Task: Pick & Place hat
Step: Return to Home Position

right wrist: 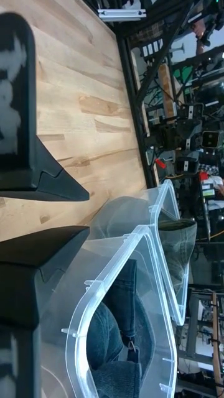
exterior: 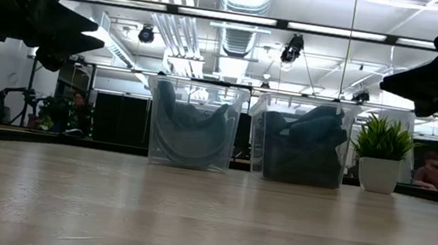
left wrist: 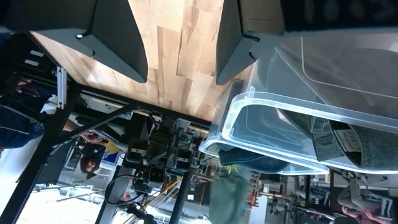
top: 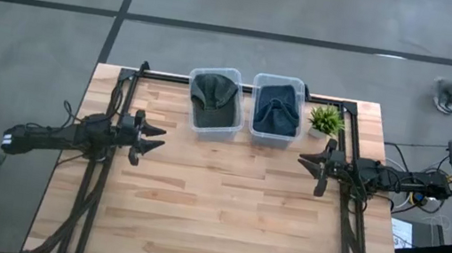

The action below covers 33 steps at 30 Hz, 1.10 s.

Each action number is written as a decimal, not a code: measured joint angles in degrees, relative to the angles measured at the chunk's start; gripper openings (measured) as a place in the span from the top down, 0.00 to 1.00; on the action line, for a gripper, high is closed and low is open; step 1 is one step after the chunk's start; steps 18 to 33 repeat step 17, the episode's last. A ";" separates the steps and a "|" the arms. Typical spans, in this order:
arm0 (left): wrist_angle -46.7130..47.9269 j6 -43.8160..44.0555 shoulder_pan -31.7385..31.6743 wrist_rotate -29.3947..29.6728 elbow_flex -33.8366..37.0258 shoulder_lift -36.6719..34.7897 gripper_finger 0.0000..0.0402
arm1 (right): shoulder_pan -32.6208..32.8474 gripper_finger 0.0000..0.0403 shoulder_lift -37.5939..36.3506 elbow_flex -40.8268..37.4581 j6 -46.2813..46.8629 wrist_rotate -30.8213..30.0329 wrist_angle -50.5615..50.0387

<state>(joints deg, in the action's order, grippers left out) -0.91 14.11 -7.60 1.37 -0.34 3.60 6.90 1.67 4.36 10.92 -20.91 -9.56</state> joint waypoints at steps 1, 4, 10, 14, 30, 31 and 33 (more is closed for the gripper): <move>0.00 0.00 -0.01 0.00 0.00 0.00 0.54 | -0.01 0.82 0.00 0.00 0.00 0.00 -0.01; -0.03 0.00 -0.01 0.00 0.00 0.00 0.54 | 0.00 0.81 0.00 0.00 0.00 0.00 0.00; -0.44 0.00 -0.01 0.04 0.00 0.00 0.54 | 0.00 0.80 0.00 0.00 0.00 0.00 -0.01; -0.47 0.00 -0.01 0.04 0.00 0.00 0.54 | -0.01 0.79 0.00 0.00 0.01 0.00 -0.01; -0.48 0.00 -0.01 0.04 0.00 0.00 0.54 | 0.00 0.79 0.00 0.00 0.00 0.00 0.00; -0.48 0.00 -0.01 0.04 0.00 0.00 0.54 | 0.00 0.79 0.00 0.00 0.00 0.00 0.00; -0.48 0.00 -0.01 0.04 0.00 0.00 0.54 | 0.00 0.79 0.00 0.00 0.00 0.00 0.00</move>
